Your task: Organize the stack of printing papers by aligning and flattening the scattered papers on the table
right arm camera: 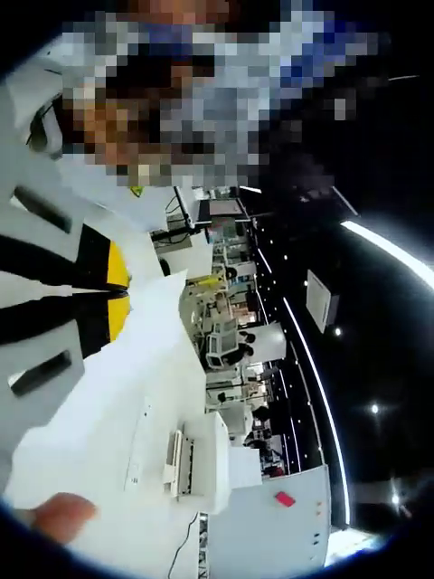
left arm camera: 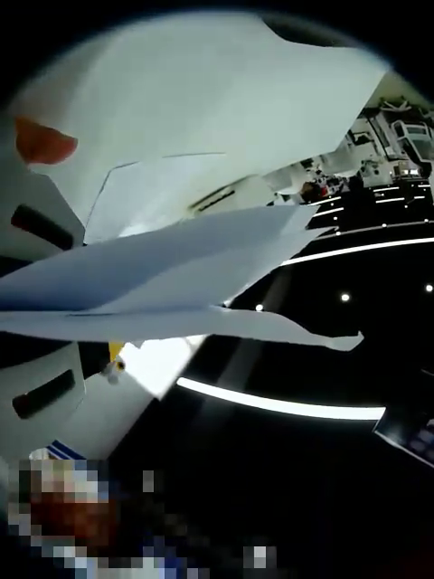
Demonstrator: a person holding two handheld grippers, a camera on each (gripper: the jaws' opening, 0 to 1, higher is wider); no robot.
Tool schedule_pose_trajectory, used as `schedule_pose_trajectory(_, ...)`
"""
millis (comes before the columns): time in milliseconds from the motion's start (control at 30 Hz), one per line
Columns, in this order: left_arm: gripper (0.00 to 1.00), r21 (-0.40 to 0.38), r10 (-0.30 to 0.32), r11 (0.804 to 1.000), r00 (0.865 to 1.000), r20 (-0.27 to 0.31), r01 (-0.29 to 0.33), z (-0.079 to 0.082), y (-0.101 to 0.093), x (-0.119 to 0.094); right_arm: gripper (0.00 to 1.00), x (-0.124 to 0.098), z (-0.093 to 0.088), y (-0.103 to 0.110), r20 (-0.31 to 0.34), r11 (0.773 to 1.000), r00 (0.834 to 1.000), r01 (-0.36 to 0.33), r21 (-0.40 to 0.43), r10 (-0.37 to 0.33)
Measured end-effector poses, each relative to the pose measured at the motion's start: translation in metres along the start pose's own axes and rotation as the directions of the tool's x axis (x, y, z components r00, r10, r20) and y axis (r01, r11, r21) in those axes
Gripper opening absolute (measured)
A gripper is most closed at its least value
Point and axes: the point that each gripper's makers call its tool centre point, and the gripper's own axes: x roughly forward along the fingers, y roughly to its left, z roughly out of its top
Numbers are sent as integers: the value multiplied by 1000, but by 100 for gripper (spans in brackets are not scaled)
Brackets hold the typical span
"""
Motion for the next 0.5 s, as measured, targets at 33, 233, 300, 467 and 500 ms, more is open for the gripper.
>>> schedule_pose_trajectory(33,6,0,0,1000,1000,0,0,0,0,0,0,-1,3,1,3,1000,1000,-4,-1,4)
schedule_pose_trajectory(233,6,2,0,1000,1000,0,0,0,0,0,0,-7,18,13,21,1000,1000,-18,-19,18)
schedule_pose_trajectory(300,6,2,0,1000,1000,0,0,0,0,0,0,-9,20,18,22,999,999,-23,-24,24)
schedule_pose_trajectory(467,6,2,0,1000,1000,-1,0,1,1,0,0,-14,29,27,31,998,998,-45,-34,46)
schedule_pose_trajectory(500,6,2,0,1000,1000,-1,0,0,0,0,0,-16,33,31,42,998,998,-55,-37,56)
